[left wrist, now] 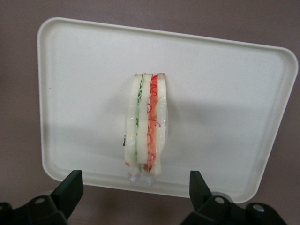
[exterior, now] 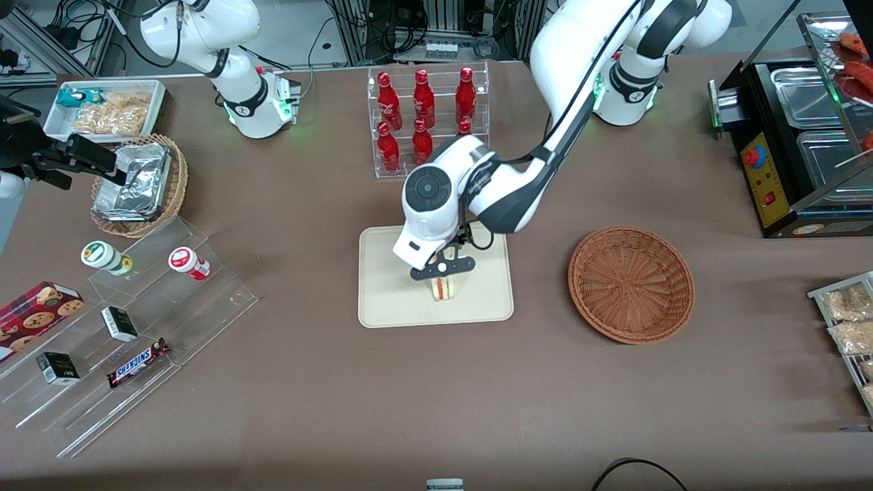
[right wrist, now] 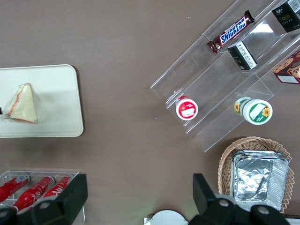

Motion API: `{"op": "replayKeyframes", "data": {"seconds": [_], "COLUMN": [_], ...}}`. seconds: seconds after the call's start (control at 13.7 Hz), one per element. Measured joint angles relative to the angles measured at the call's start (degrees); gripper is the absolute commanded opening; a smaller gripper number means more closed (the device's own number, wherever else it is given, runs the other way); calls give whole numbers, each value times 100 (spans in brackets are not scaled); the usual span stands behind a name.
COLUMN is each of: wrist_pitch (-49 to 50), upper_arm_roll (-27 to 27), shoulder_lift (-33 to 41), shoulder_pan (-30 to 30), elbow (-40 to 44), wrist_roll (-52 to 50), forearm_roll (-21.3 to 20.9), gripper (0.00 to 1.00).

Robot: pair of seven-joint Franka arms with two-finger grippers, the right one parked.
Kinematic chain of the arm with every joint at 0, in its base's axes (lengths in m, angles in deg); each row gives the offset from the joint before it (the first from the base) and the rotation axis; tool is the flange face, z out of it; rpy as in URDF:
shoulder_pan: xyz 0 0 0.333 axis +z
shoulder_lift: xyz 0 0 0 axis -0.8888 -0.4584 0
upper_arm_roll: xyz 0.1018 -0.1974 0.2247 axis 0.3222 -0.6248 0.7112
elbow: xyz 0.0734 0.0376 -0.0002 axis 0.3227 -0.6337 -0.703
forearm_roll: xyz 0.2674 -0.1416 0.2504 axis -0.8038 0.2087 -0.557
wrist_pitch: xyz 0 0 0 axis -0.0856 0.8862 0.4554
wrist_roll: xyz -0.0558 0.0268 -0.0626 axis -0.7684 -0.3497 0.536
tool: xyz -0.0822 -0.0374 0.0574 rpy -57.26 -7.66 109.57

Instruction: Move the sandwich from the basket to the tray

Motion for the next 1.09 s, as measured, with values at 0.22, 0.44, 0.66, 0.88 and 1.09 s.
{"op": "replayKeyframes", "data": {"seconds": [0.22, 0.44, 0.66, 0.88, 1.09], "wrist_pitch": [513, 1275, 1914, 2059, 2062], "upper_arm_roll": [44, 57, 304, 453, 472], "shoulder_lift": [386, 723, 1052, 1655, 2162], "shoulder_pan": [182, 572, 739, 1183, 1709], "elbow": [-15, -61, -174, -719, -1245], "wrist_roll": [98, 555, 596, 1153, 1761], "forearm_roll": [-6, -6, -13, -40, -119], "gripper": [100, 100, 100, 100, 100]}}
